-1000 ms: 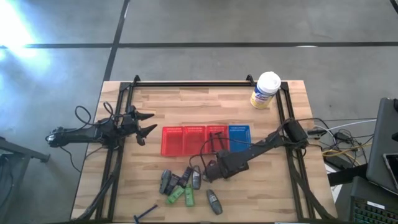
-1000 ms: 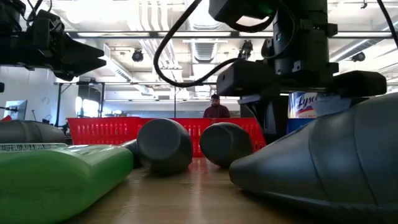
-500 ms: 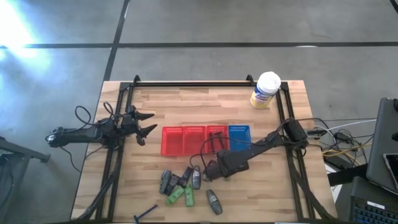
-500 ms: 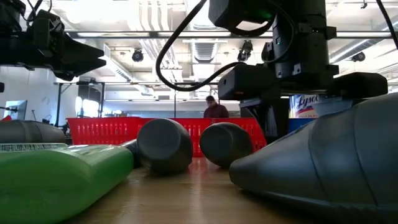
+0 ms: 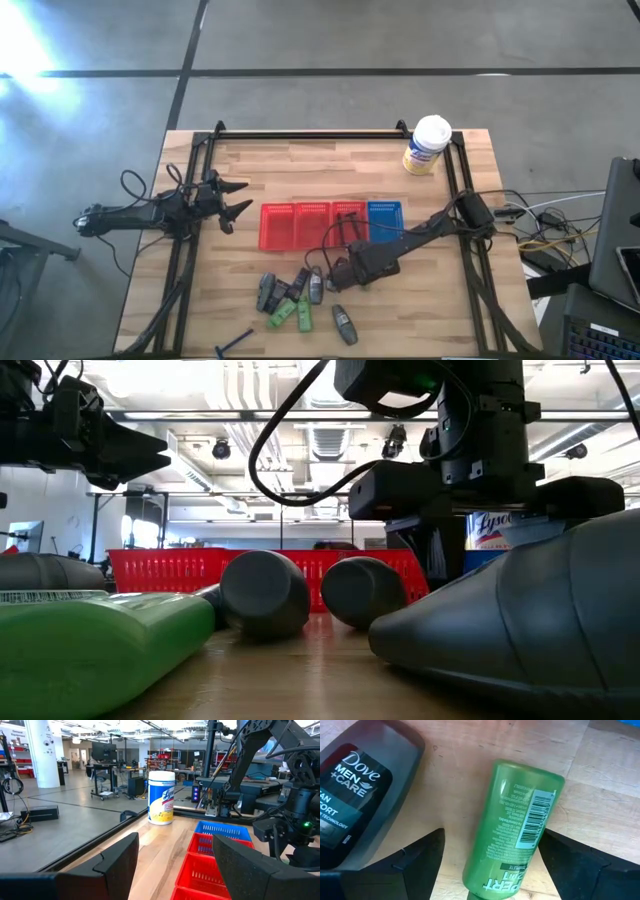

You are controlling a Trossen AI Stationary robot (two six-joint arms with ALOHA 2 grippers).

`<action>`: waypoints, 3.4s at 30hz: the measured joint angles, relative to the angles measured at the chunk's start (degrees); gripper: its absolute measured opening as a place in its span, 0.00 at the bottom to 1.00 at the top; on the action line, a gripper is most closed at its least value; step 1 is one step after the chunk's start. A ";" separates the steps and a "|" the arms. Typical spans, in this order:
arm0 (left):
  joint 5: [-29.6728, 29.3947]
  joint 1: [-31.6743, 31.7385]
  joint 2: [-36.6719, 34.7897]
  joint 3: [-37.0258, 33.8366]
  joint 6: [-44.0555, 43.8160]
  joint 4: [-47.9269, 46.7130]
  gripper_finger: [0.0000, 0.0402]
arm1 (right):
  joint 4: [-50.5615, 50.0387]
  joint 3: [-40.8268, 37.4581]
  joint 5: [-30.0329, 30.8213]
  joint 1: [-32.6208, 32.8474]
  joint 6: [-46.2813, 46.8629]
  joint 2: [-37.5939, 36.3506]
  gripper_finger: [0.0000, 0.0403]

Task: Pick & Place Travel size toiletries
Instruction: Put the green shampoo into the blue bin, then put the blue razor into the right red bin

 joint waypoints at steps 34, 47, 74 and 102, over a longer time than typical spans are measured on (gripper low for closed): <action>-0.01 -0.01 0.00 0.00 0.00 0.02 0.65 | -11.59 1.52 13.30 3.30 10.03 -17.42 0.29; 0.00 -0.01 0.13 0.00 0.00 0.02 0.65 | -5.08 -18.52 4.86 -17.88 -12.82 -31.35 0.30; 2.06 -0.02 0.15 0.44 -44.52 3.36 0.65 | 0.56 -19.50 8.67 -19.54 -19.55 -31.87 0.75; 16.31 -8.73 31.18 41.35 -46.31 -57.33 0.65 | 0.61 -14.43 9.03 -9.57 -6.05 -31.87 0.84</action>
